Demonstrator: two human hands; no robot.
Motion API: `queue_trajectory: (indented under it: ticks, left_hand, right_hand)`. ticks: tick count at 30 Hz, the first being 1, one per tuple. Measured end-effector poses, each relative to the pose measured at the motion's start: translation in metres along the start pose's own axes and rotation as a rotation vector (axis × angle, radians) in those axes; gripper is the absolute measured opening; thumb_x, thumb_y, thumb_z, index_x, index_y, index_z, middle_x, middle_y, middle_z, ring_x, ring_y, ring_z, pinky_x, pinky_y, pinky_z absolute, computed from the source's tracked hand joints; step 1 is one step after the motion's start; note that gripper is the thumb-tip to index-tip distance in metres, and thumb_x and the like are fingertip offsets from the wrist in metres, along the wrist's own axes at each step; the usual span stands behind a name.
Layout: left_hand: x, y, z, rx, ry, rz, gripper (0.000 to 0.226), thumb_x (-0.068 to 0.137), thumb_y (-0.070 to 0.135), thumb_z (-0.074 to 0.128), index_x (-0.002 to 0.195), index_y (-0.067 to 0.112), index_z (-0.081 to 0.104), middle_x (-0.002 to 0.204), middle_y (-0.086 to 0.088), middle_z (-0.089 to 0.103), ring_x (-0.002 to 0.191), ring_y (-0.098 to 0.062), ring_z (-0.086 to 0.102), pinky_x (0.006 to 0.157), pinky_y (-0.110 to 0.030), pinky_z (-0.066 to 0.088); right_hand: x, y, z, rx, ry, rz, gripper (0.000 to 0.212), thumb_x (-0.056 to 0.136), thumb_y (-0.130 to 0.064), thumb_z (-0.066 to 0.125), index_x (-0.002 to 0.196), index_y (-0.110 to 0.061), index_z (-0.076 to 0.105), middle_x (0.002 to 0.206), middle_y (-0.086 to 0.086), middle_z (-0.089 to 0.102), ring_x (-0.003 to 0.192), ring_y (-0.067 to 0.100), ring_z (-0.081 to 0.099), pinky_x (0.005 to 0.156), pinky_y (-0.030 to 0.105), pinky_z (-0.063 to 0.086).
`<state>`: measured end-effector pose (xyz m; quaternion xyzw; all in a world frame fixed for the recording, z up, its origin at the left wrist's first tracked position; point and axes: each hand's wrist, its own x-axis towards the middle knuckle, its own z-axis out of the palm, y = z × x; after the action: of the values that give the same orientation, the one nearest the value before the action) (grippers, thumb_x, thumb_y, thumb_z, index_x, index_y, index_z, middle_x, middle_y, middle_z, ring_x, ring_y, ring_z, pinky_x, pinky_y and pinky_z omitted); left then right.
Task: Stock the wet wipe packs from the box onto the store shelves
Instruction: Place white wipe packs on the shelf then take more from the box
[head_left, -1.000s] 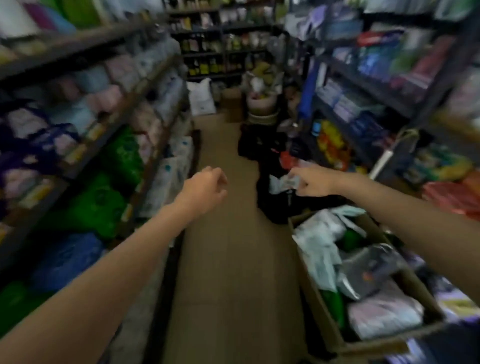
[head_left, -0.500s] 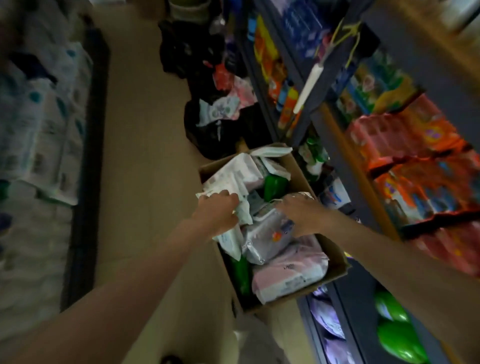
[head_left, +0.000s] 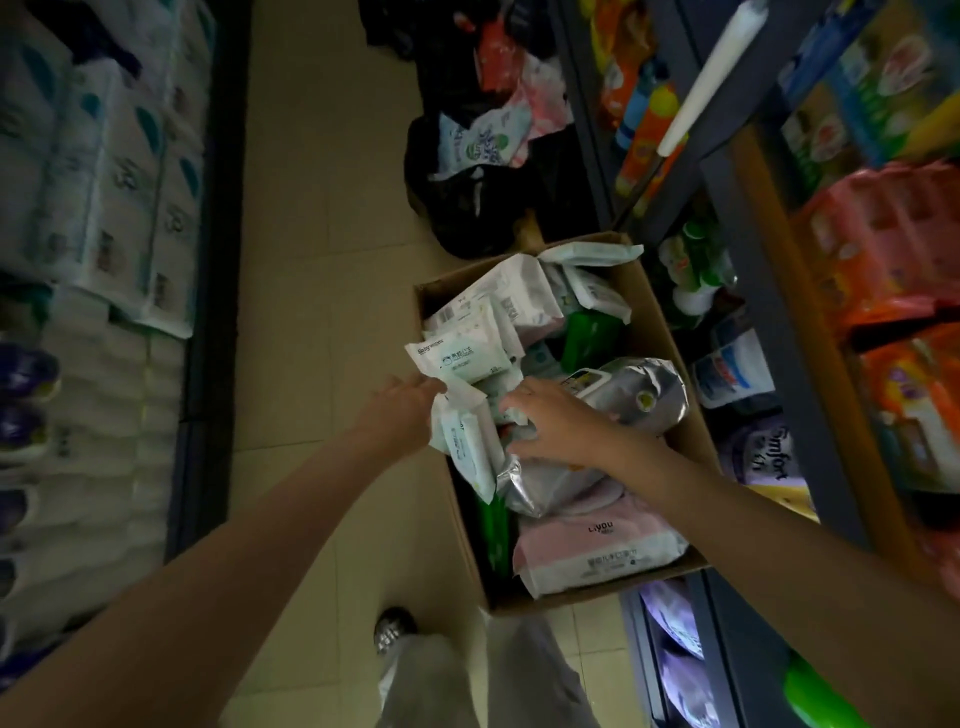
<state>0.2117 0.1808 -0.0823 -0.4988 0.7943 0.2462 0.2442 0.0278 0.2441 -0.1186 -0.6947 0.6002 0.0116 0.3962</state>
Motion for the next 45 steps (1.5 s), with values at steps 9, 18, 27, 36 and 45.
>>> queue_trajectory:
  ticks: [9,18,27,36,45]
  left_hand:
    - [-0.002,-0.025,0.004,-0.087,0.034,-0.031,0.056,0.086,0.002,0.048,0.138,0.018,0.036,0.141,-0.005,0.038,0.129,-0.027,0.035,0.107,-0.040,0.033]
    - [-0.010,-0.054,-0.022,-0.348,0.109,0.011,0.042,0.088,0.006,0.049,0.130,0.010,0.049,0.131,-0.009,0.052,0.119,-0.025,0.052,0.096,-0.034,0.043]
    - [-0.112,-0.148,-0.158,-1.044,0.255,-0.004,0.038,0.088,0.024,0.062,0.125,0.020,0.052,0.121,0.009,0.058,0.112,-0.010,0.054,0.097,-0.031,0.043]
    - [-0.277,-0.287,-0.221,-0.958,0.812,-0.047,0.018,0.093,0.019,0.054,0.102,0.006,0.063,0.080,0.005,0.063,0.067,-0.004,0.056,0.060,-0.014,0.044]
    - [-0.502,-0.425,-0.255,-1.042,1.263,-0.184,0.016,0.093,0.017,0.054,0.085,0.002,0.056,0.079,-0.014,0.055,0.054,-0.010,0.058,0.055,-0.021,0.055]
  right_hand:
    - [0.059,-0.043,0.023,0.092,0.123,0.180,0.029,0.089,-0.028,0.059,0.110,-0.008,0.058,0.110,0.011,0.061,0.104,0.027,0.057,0.082,0.031,0.045]
    - [0.057,-0.068,-0.055,-0.134,0.096,0.095,0.015,0.090,-0.014,0.057,0.080,-0.003,0.063,0.092,0.013,0.062,0.095,0.028,0.060,0.079,0.031,0.046]
    - [0.067,-0.251,-0.198,-0.105,0.142,-0.505,0.006,0.077,-0.010,0.071,0.075,-0.004,0.070,0.061,-0.007,0.056,0.059,0.002,0.048,0.060,0.009,0.031]
    - [0.058,-0.454,-0.214,0.312,0.151,-0.621,0.016,0.084,-0.005,0.064,0.071,-0.010,0.059,0.093,0.030,0.062,0.086,0.023,0.056,0.077,0.029,0.041]
    - [0.011,-0.695,-0.200,0.755,0.322,-0.855,0.016,0.090,-0.009,0.057,0.077,-0.015,0.052,0.081,0.005,0.060,0.076,0.016,0.059,0.061,0.021,0.043]
